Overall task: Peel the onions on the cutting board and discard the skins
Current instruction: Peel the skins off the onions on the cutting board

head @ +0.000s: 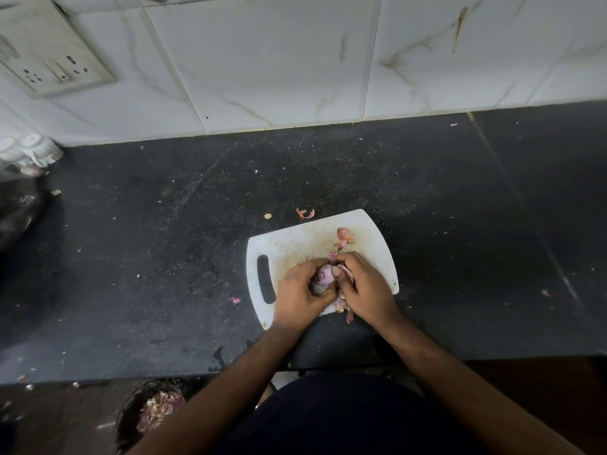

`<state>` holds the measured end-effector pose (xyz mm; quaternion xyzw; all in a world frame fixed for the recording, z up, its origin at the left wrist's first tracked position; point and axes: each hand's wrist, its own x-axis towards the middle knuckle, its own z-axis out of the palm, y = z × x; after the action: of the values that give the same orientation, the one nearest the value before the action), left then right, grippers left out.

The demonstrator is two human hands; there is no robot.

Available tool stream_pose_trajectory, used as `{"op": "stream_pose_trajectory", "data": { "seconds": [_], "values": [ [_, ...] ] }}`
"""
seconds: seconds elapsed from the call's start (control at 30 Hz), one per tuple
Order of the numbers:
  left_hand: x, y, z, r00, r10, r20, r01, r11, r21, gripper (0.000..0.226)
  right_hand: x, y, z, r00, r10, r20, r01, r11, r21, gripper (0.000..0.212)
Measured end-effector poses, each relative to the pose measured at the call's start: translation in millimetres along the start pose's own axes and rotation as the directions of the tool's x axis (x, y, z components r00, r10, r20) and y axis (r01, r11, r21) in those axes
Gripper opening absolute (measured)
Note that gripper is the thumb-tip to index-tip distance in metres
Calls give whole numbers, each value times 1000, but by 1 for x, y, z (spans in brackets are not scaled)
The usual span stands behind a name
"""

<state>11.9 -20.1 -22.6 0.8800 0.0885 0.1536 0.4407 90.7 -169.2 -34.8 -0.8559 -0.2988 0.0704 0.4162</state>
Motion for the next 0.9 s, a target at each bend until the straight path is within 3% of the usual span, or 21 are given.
{"op": "stream_pose_trajectory", "data": {
  "seconds": [0.17, 0.4, 0.5, 0.67, 0.9],
  "values": [
    [0, -7, 4, 1000, 26, 9, -26, 997, 66, 45, 4, 6, -1, 1000, 19, -3, -19, 1000, 20, 14],
    [0, -10, 6, 996, 60, 59, -67, 989, 128, 46, 4, -2, 7, 1000, 6, 16, -2, 971, -241, 31],
    [1, -10, 5, 998, 26, 57, -31, 995, 91, 46, 4, 1, 8, 999, 35, -7, -36, 984, -177, 21],
    [4, -10, 4, 999, -17, 41, 17, 1000, 3, 40, 0, -1, 0, 1000, -13, 5, 14, 999, -43, 35],
    [2, -14, 6, 998, 53, 34, -56, 994, 99, 40, 0, 1, -3, 998, -49, -41, 49, 999, -6, 20]
  ]
}}
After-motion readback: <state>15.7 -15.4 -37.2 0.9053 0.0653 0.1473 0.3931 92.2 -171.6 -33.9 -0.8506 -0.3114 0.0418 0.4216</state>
